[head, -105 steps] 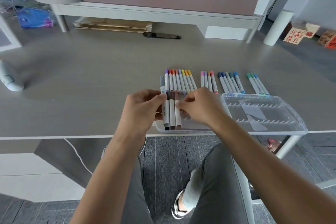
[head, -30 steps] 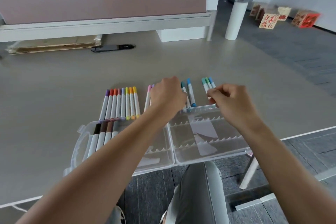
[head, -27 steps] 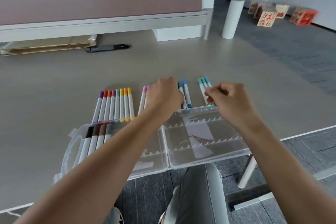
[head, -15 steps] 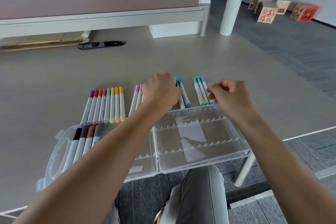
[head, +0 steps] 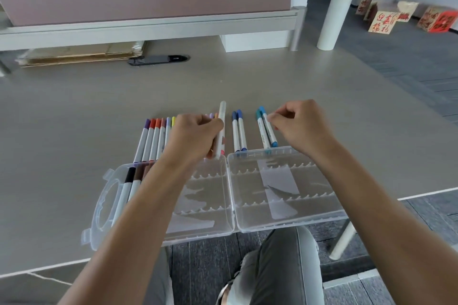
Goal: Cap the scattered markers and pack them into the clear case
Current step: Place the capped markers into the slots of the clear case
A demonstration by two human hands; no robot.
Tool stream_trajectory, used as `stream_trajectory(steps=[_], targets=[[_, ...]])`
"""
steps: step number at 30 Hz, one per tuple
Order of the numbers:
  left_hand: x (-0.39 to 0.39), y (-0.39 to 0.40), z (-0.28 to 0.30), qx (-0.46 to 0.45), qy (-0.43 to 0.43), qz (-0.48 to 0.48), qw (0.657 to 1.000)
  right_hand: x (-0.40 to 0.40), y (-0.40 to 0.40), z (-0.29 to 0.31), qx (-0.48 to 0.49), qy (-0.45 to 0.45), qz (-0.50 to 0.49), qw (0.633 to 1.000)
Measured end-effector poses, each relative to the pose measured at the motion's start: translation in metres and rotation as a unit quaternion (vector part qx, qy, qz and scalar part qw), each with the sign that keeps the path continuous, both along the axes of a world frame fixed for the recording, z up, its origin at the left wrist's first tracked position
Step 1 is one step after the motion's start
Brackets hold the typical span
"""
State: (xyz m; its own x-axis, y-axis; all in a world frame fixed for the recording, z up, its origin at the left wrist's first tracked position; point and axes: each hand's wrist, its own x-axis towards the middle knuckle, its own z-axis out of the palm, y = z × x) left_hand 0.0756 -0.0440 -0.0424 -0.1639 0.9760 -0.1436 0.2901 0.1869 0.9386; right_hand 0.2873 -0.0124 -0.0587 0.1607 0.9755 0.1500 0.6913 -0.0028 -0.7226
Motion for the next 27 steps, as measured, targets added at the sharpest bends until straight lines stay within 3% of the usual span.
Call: stream_trajectory(steps=[5,9,17,27], targets=[[-0.019,-0.022,0.000,-0.013,-0.062,0.006,0.998,-0.023,0.004,0.000,-0.016,-0.065,0.032,0.997],[-0.028,-0.033,0.001,0.007,-0.061,0.006,0.998,-0.047,0.008,0.005,-0.023,-0.095,0.057,0.994],[-0.051,-0.045,-0.002,0.024,-0.069,0.005,0.997,-0.073,0.018,0.011,-0.054,-0.226,0.014,0.972],[-0.064,-0.051,-0.003,0.037,-0.059,-0.002,0.998,-0.083,0.019,0.007,-0.026,-0.244,0.000,0.970]])
